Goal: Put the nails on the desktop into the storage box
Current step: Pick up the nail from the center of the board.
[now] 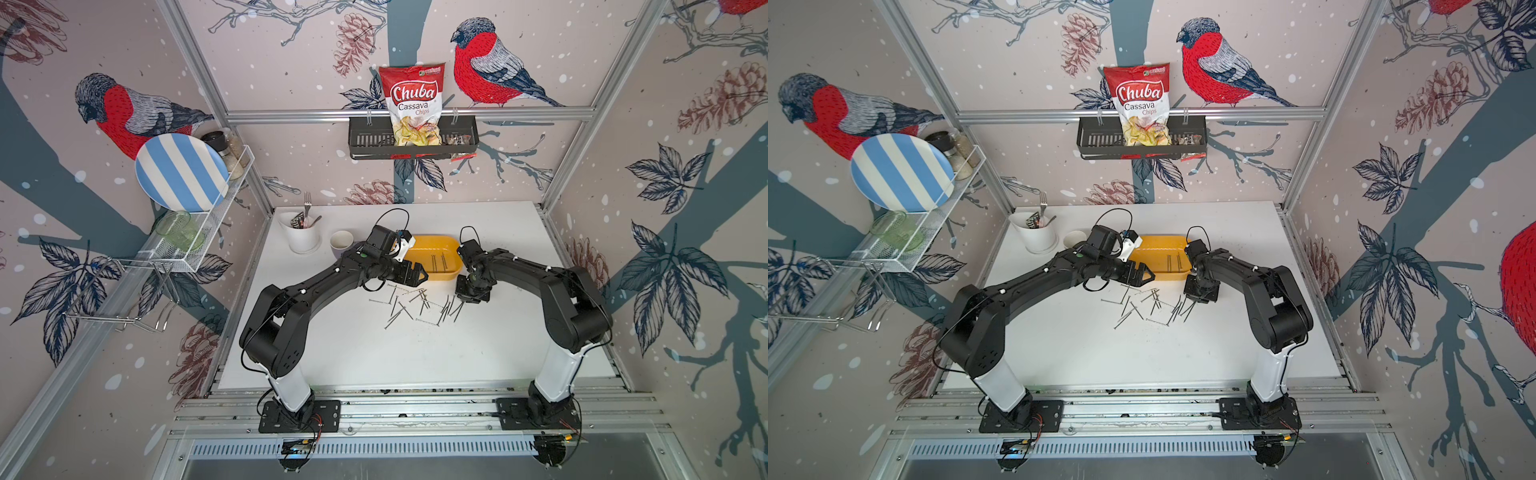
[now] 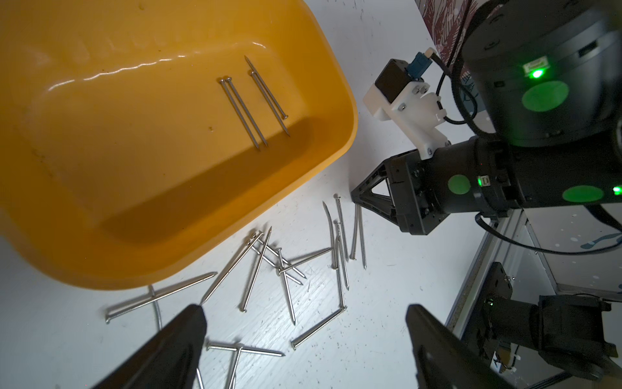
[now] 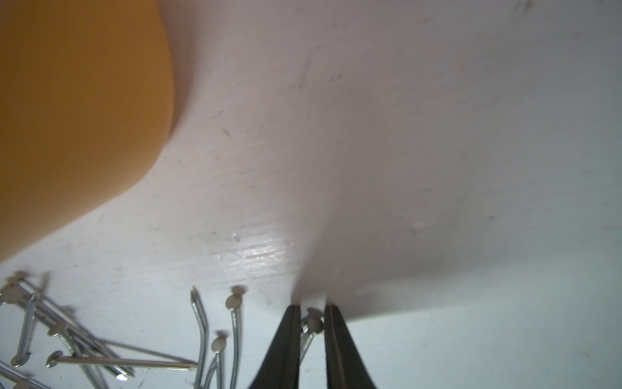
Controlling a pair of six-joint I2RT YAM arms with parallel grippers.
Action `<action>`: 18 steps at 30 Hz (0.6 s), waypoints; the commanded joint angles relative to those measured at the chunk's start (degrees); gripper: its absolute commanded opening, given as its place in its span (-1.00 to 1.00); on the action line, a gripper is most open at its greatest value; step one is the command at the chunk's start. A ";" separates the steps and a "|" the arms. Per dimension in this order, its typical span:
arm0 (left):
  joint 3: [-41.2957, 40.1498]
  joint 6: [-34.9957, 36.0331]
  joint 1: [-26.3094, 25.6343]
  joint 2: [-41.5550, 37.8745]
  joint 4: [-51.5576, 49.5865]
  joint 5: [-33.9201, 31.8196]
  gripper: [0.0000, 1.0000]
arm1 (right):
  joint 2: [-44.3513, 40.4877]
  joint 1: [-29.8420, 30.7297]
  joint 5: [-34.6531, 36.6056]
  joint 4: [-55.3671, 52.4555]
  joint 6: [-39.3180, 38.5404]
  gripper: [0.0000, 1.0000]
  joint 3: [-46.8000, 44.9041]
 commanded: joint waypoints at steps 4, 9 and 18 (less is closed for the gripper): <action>0.49 -0.03 0.06 0.39 0.69 0.68 0.90 | -0.03 -1.39 4.68 -1.13 -0.68 -0.69 -2.68; 0.76 -0.10 -0.01 0.76 0.66 0.94 0.90 | -0.64 -2.30 5.07 -1.49 -0.83 -0.71 -2.61; 0.62 -0.31 -0.01 0.84 0.70 0.88 0.90 | -3.40 -4.50 5.88 -2.88 -2.59 -0.72 0.72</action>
